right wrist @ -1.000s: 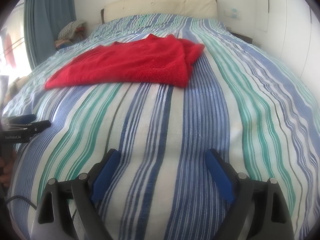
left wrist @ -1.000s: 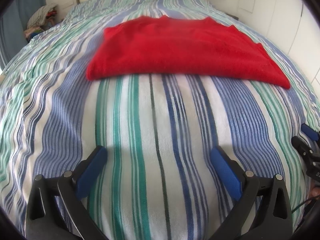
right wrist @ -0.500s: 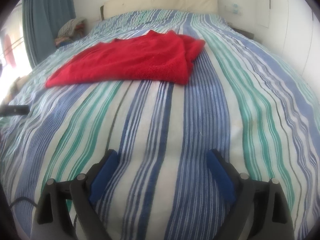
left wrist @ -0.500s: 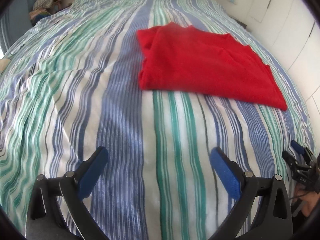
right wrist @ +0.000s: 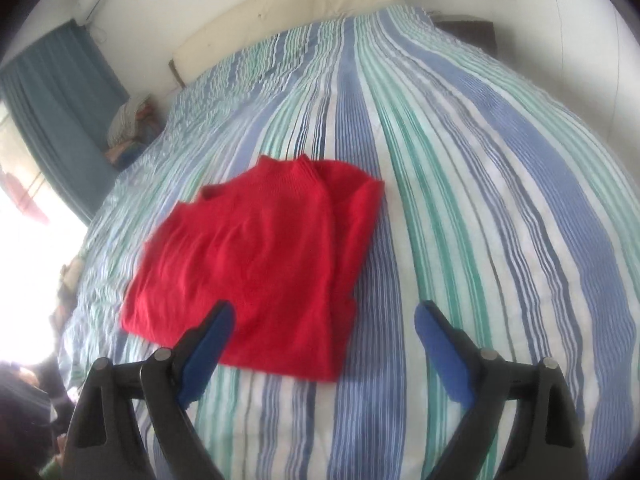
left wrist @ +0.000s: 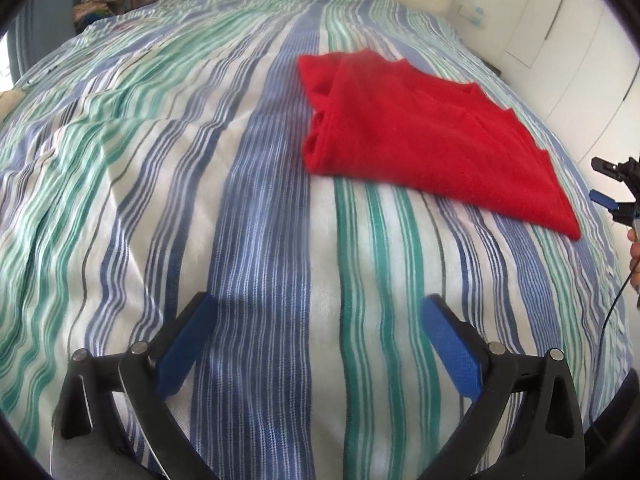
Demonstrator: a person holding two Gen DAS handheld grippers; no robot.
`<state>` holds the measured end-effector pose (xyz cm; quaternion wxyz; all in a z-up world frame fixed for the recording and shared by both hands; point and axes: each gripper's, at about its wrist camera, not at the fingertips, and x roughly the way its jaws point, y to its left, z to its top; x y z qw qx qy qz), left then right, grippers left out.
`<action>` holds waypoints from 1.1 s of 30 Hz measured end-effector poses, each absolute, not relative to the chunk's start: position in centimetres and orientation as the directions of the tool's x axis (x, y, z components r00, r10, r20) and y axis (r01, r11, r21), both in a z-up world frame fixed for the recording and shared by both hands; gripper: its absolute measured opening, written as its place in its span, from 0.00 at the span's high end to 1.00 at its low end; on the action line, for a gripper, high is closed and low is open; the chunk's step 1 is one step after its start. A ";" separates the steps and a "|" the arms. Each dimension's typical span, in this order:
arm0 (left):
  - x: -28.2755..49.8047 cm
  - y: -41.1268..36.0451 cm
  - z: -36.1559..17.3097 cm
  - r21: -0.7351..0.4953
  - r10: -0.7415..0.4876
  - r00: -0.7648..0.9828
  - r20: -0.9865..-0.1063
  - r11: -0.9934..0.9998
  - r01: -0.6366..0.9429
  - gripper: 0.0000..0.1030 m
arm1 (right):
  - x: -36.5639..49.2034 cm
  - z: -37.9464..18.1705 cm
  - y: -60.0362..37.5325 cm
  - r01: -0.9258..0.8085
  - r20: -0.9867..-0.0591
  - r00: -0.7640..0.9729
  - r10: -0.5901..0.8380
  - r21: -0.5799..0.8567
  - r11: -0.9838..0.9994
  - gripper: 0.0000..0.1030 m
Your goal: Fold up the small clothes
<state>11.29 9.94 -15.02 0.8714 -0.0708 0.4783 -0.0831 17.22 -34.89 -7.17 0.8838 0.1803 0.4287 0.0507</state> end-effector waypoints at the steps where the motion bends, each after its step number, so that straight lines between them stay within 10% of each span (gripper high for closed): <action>1: 11.4 10.0 -15.2 -0.208 -0.214 0.526 -0.823 0.976 0.071 0.01 | 18.9 -7.6 -35.2 0.077 -0.746 0.612 0.261 0.385 0.919 0.12; 5: 11.3 9.2 -15.7 -0.159 -0.180 0.528 -0.830 0.984 0.086 0.01 | 23.6 -12.4 -35.6 0.201 -0.779 0.539 0.319 0.488 0.849 0.26; 8: 11.2 8.3 -15.9 -0.096 -0.140 0.526 -0.839 0.989 0.110 0.01 | 24.9 -15.3 -34.3 0.217 -0.757 0.507 0.413 0.576 0.788 0.59; 9: 11.2 8.2 -15.9 -0.095 -0.139 0.525 -0.840 0.989 0.110 0.01 | 25.1 -15.2 -33.8 0.229 -0.782 0.509 0.360 0.526 0.819 0.87; 10: 11.3 8.4 -15.9 -0.103 -0.144 0.521 -0.841 0.989 0.109 0.01 | 25.1 -14.6 -33.5 0.247 -0.791 0.524 0.315 0.496 0.833 0.90; 19: 12.5 10.0 -15.6 -0.205 -0.198 0.499 -0.844 0.978 0.042 0.01 | 28.7 -2.7 -21.8 -0.011 -0.735 0.564 0.377 0.450 0.893 0.90; 26: 12.2 10.6 -15.6 -0.227 -0.215 0.499 -0.840 0.973 0.037 0.01 | 32.9 -4.8 -7.3 -0.198 -0.741 0.440 0.508 0.472 0.859 0.89; 29: 12.1 10.5 -15.5 -0.224 -0.212 0.500 -0.840 0.974 0.037 0.01 | 33.7 -9.1 -4.6 -0.173 -0.683 0.281 0.674 0.655 0.736 0.59; 33: 12.0 10.5 -15.5 -0.228 -0.214 0.496 -0.841 0.973 0.032 0.01 | 32.2 -9.2 -4.8 -0.196 -0.553 0.242 0.797 0.777 0.598 0.55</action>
